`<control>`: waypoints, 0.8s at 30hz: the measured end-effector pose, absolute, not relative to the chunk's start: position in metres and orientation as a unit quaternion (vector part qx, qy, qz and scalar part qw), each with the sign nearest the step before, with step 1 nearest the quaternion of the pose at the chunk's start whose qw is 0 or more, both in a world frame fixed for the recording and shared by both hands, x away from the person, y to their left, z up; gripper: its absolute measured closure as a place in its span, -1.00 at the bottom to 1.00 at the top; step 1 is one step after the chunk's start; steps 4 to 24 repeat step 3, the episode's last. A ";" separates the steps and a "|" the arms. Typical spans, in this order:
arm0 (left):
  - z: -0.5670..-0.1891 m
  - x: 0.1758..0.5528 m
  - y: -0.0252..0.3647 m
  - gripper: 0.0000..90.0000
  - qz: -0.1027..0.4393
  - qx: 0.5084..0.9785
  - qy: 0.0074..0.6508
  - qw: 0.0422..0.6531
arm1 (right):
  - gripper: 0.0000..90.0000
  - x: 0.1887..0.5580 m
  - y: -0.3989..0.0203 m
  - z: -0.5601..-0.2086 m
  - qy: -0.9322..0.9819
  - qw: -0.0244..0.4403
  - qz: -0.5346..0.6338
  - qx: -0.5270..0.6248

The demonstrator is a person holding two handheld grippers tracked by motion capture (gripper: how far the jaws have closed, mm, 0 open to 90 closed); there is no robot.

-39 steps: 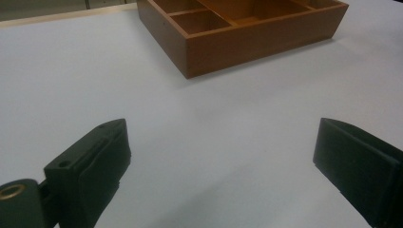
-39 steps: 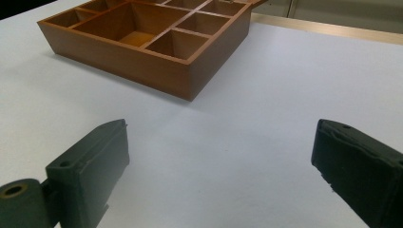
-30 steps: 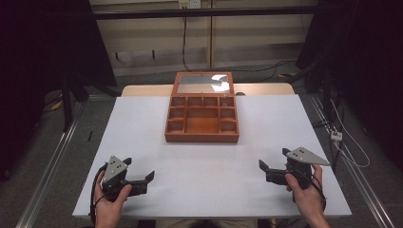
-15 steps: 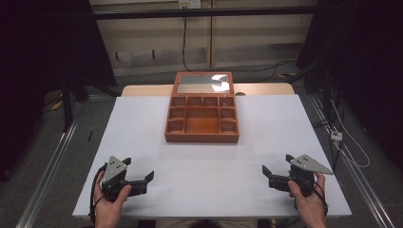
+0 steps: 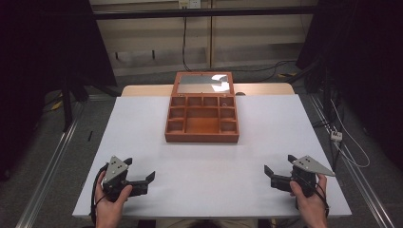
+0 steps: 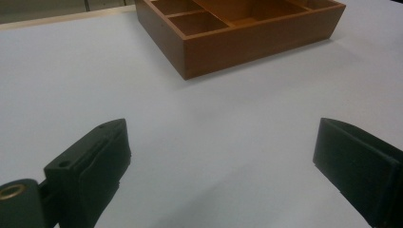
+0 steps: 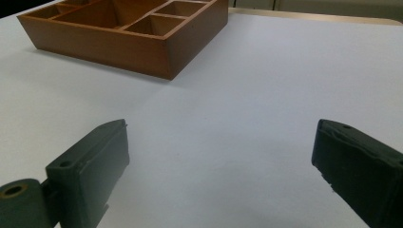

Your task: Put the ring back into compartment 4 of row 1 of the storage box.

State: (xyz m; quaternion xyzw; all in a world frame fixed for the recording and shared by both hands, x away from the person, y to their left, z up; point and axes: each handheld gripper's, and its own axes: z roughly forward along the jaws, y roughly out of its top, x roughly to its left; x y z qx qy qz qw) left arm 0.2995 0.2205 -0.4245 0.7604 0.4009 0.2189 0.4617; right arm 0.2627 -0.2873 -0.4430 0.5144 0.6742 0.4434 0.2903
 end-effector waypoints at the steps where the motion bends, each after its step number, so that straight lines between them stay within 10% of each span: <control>1: -0.424 0.300 0.221 -0.89 0.219 0.761 0.401 0.462 | -0.89 0.263 -0.288 -0.443 0.675 0.290 0.443 0.514; 24: -0.424 0.300 0.221 -0.89 0.217 0.764 0.399 0.458 | -0.89 0.264 -0.288 -0.443 0.675 0.288 0.441 0.517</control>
